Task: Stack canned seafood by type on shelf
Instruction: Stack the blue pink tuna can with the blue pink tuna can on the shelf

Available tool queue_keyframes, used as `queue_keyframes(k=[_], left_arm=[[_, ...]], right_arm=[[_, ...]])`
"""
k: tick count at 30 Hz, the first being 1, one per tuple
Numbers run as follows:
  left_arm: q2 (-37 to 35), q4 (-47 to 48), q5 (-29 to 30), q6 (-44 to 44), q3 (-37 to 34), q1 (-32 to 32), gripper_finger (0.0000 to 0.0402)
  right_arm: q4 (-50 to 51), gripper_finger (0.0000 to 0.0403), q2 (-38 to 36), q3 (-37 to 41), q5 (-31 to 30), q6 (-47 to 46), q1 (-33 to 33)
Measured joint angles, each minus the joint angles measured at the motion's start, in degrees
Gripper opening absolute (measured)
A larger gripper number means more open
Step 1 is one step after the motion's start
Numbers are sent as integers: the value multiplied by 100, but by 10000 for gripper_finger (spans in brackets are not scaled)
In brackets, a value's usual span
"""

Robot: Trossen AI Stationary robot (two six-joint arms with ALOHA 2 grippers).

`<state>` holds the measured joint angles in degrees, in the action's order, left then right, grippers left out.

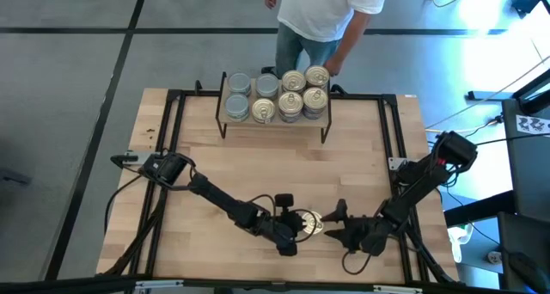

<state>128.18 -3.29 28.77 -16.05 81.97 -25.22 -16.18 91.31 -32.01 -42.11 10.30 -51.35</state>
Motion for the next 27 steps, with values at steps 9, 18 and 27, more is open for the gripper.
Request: queue_keyframes(k=[9, 18, 27], left_arm=[[3, 9, 86, -31, -2, -41, 61], [3, 4, 99, -39, -2, -41, 61], [3, -4, 126, -76, -2, -41, 61]], right_arm=[[1156, 257, 98, -370, 114, 376, 0], [1282, 257, 98, -370, 259, 1096, 145], [1073, 257, 455, -384, 633, 1481, 542]])
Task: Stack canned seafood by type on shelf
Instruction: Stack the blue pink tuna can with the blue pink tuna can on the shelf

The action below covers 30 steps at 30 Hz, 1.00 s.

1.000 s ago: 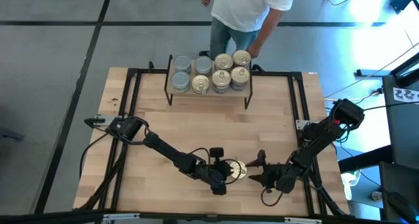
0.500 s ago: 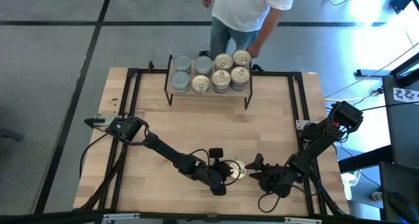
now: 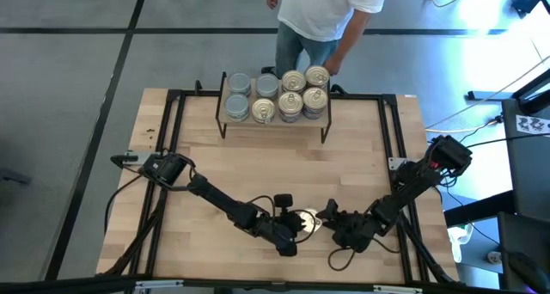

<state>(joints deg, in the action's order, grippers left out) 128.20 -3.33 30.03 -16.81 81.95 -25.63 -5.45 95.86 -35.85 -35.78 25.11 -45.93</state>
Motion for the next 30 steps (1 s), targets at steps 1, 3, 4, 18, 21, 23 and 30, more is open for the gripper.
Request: queue_keyframes(k=[1, 3, 4, 18, 21, 23, 30], left_arm=[[0, 0, 4, -1, 0, 0, 61], [0, 0, 12, 1, 0, -2, 61], [0, -1, 12, -1, 0, -2, 61], [-409, 805, 5, -240, -33, -58, 61], [-409, 747, 33, -245, -26, -38, 61], [-464, 679, 56, -122, -26, -36, 61], [-693, 954, 118, -105, -9, 92, 56]], right_arm=[[-13, 257, 30, -4, -19, 34, -4], [-24, 257, 42, -5, -115, 46, -17], [-65, 257, 47, -2, -206, 25, -41], [614, 257, -665, -400, -931, -2449, -544], [599, 257, -696, -399, -725, -2893, -544], [618, 257, -696, -399, -693, -3117, -544], [632, 257, -696, -394, -663, -3321, -544]])
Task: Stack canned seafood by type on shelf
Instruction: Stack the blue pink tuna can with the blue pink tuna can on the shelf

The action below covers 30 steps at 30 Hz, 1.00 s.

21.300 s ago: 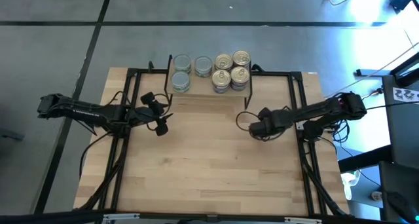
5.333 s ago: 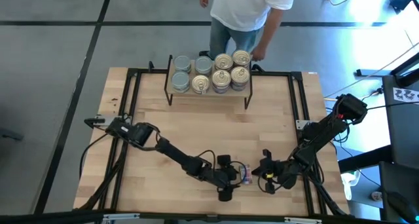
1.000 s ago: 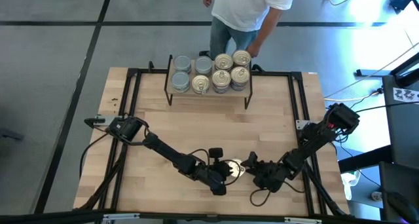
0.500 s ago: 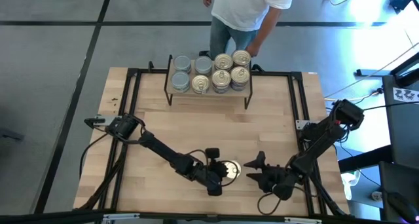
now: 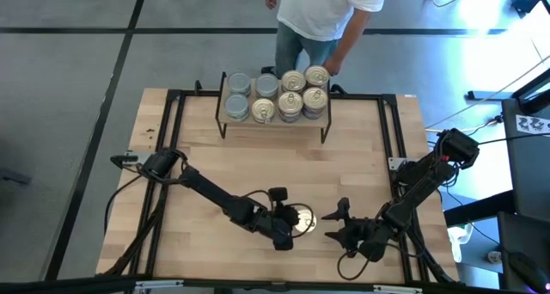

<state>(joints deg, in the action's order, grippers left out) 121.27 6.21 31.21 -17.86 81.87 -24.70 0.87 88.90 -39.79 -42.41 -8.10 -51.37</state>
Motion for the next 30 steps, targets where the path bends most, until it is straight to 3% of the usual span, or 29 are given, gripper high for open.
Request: queue_keyframes(k=[9, 15, 30], left_arm=[[-5, 1, -127, -155, -302, -80, 28], [-26, -669, -41, -282, -704, -53, 20], [-30, -555, -66, -271, -732, -53, 20]], right_arm=[[23, 257, 0, 0, 1, -96, 0], [14, 257, 0, 0, 2, -70, 0], [-492, 257, 489, 0, 258, -50, 2]])
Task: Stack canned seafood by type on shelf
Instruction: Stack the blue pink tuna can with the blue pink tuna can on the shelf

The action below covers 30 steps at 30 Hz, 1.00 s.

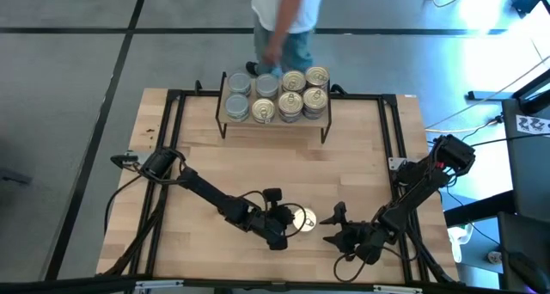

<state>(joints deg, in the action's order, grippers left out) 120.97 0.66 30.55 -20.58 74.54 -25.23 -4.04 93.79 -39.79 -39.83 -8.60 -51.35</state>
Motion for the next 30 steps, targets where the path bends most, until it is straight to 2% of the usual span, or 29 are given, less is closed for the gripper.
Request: queue_keyframes(k=[8, 16, 30], left_arm=[[11, 24, -5, -2, -2, 2, 20], [13, 172, 113, -78, -5, -8, 20], [11, 295, 172, -160, -7, -39, 20]], right_arm=[[-86, 257, 12, 0, 103, 158, 0], [-421, 257, 324, -2, 70, 1651, 257], [-637, 257, 510, -2, 0, 2935, 802]])
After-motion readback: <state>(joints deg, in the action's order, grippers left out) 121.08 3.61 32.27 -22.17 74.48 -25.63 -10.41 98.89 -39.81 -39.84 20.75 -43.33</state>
